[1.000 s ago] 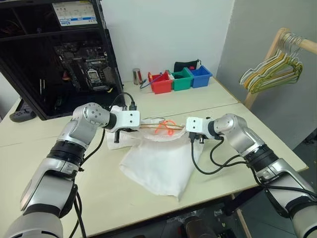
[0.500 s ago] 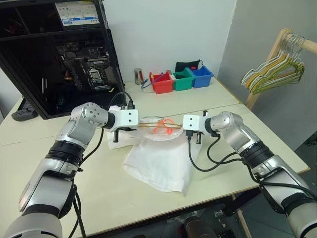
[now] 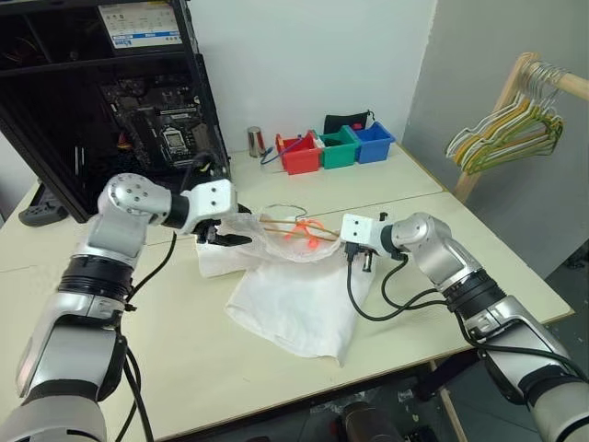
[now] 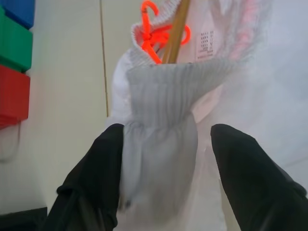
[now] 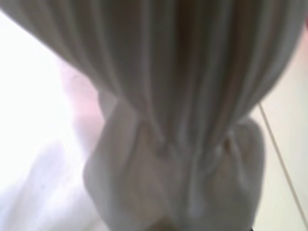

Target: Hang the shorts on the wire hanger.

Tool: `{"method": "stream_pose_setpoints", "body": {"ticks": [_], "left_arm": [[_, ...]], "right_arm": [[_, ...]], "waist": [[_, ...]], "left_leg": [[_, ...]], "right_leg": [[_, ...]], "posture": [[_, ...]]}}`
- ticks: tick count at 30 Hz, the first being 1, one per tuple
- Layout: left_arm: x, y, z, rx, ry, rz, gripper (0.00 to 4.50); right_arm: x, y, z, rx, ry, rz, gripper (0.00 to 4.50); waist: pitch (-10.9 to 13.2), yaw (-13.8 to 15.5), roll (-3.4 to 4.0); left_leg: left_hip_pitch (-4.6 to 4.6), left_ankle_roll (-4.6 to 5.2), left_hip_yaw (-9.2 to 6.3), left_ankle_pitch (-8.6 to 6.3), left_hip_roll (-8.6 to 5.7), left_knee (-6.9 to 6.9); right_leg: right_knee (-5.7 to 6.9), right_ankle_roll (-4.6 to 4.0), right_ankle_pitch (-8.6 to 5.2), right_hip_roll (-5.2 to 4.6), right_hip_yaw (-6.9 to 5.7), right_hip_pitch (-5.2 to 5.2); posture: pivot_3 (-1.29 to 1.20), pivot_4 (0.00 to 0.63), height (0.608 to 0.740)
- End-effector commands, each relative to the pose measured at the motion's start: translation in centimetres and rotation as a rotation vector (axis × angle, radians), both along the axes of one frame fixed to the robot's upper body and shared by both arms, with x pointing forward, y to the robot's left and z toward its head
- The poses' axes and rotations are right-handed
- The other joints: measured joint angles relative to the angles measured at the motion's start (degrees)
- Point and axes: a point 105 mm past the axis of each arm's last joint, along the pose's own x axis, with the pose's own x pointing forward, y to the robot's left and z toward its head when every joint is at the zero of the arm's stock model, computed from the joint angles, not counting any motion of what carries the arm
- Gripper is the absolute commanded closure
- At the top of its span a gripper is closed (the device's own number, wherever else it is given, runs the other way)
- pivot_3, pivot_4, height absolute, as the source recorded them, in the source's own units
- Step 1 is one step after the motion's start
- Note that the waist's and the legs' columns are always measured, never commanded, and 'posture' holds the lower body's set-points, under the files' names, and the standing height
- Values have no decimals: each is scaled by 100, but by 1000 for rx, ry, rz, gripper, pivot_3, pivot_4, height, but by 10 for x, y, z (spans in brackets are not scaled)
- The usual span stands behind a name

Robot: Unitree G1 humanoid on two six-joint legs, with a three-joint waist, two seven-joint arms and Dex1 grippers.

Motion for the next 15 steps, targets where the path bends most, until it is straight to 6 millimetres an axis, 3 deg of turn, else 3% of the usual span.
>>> {"method": "stream_pose_setpoints", "body": {"ticks": [1,4,9,15], "left_arm": [[-14,6,38,-109,-14,1,470],[-19,0,46,-198,-16,-2,32],[-26,-23,44,-284,-11,-35,32],[-42,-59,27,-366,52,-122,32]], "right_arm": [[-2,-2,13,64,-32,-20,4500],[-6,-8,11,80,-21,-51,4500],[-28,-22,13,138,5,-116,4500],[-79,-56,11,186,93,-262,4500]], "waist": [[0,2,0],[-1,26,1],[-1,169,1],[-9,287,4]], "left_leg": [[0,0,0,0,0,0],[2,0,1,0,0,0],[1,0,1,0,-1,7],[-2,-1,1,0,-1,9]], "right_leg": [[0,0,0,0,0,0],[0,0,0,3,1,2],[1,1,0,2,2,4],[-2,16,-9,0,4,6]], "posture": [[-158,0,740],[-159,0,740],[-185,0,740],[-248,0,740]]}}
